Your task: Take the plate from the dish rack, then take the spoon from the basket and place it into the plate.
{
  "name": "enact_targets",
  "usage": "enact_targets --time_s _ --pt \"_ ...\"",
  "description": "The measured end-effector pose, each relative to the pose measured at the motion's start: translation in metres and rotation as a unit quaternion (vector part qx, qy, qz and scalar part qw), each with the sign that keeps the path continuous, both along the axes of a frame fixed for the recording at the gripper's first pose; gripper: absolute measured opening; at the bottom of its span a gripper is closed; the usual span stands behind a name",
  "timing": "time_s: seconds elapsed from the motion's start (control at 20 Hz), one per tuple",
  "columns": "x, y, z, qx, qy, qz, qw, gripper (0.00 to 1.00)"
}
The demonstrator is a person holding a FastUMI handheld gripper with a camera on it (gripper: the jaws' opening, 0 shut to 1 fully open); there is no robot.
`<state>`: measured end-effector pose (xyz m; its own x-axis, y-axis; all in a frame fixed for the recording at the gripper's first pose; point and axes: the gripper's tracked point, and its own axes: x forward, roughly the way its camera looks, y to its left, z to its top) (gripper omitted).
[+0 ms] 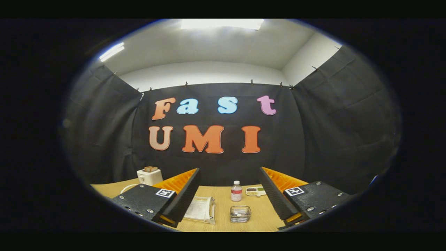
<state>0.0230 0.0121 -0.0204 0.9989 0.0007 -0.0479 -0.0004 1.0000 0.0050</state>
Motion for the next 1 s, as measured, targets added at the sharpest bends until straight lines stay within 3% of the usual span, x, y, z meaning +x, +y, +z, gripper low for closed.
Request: enact_targets --time_s 0.3,0.65,1.0 --pt "0.032 0.014 -0.018 -0.008 0.011 0.020 1.000 0.99" --pt "0.071 0.025 -0.012 0.023 0.004 0.043 0.999 0.99" --pt "0.101 0.049 -0.051 0.060 0.073 0.081 0.992 0.99"
